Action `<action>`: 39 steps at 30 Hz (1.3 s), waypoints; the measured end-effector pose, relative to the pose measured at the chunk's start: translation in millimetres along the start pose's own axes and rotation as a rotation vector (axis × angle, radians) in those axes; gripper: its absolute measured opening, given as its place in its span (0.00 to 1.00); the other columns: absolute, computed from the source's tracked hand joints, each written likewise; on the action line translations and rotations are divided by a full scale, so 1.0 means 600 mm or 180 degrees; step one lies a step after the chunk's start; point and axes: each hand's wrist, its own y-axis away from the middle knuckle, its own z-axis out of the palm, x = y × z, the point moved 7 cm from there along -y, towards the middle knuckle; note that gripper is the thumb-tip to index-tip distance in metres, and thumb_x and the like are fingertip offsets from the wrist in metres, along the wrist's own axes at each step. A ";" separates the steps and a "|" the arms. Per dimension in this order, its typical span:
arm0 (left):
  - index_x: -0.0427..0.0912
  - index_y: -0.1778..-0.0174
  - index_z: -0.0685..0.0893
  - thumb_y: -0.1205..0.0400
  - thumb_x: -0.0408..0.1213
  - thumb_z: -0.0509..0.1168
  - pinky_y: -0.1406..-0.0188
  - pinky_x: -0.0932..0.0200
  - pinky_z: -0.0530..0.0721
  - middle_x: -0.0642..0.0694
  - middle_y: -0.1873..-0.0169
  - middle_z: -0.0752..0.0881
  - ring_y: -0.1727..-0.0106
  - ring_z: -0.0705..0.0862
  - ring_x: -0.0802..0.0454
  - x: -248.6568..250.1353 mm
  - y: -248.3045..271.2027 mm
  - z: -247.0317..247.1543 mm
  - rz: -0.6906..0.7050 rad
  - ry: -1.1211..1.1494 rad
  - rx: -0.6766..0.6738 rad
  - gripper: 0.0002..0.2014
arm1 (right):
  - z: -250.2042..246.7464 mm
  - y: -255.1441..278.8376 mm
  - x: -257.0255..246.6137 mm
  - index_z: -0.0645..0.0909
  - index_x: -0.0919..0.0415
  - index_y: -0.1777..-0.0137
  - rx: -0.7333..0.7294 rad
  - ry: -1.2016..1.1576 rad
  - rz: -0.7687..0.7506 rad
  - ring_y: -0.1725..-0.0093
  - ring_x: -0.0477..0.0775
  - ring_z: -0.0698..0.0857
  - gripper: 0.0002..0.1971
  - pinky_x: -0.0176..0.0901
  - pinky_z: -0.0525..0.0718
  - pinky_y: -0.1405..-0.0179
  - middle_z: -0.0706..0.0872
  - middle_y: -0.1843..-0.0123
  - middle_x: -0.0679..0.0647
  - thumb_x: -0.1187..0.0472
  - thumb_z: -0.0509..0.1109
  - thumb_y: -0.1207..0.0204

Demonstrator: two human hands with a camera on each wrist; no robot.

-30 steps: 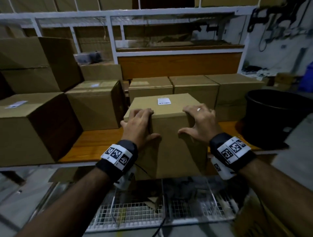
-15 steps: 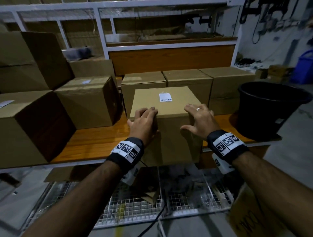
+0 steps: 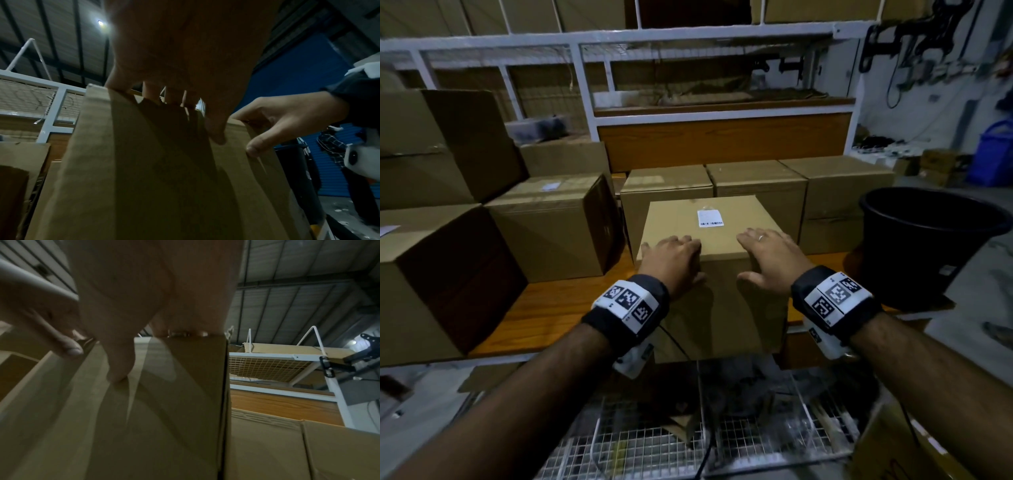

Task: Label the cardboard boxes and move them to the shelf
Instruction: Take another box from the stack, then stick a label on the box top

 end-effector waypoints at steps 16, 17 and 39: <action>0.51 0.24 0.72 0.18 0.62 0.54 0.42 0.51 0.84 0.46 0.38 0.84 0.43 0.83 0.49 -0.093 -0.087 -0.045 0.0155 -0.0377 -0.0952 0.29 | -0.023 -0.096 0.033 0.58 0.63 0.18 -0.1705 -0.0397 -0.0188 0.19 0.59 0.62 0.44 0.55 0.60 0.20 0.59 0.15 0.59 0.31 0.42 0.24; 0.50 0.23 0.70 0.19 0.64 0.53 0.42 0.50 0.84 0.46 0.37 0.83 0.42 0.83 0.48 -0.098 -0.097 -0.042 0.0188 -0.0425 -0.0990 0.32 | -0.021 -0.107 0.036 0.57 0.62 0.17 -0.1765 -0.0324 -0.0167 0.19 0.59 0.62 0.42 0.56 0.61 0.20 0.58 0.15 0.58 0.32 0.43 0.22; 0.47 0.15 0.44 0.21 0.65 0.55 0.19 0.55 0.48 0.50 0.16 0.47 0.16 0.47 0.53 -0.090 -0.195 0.017 0.0686 0.0418 -0.1176 0.44 | 0.005 -0.245 0.053 0.58 0.50 0.17 -0.1965 0.0173 -0.0563 0.26 0.57 0.72 0.39 0.54 0.73 0.27 0.67 0.18 0.51 0.31 0.57 0.23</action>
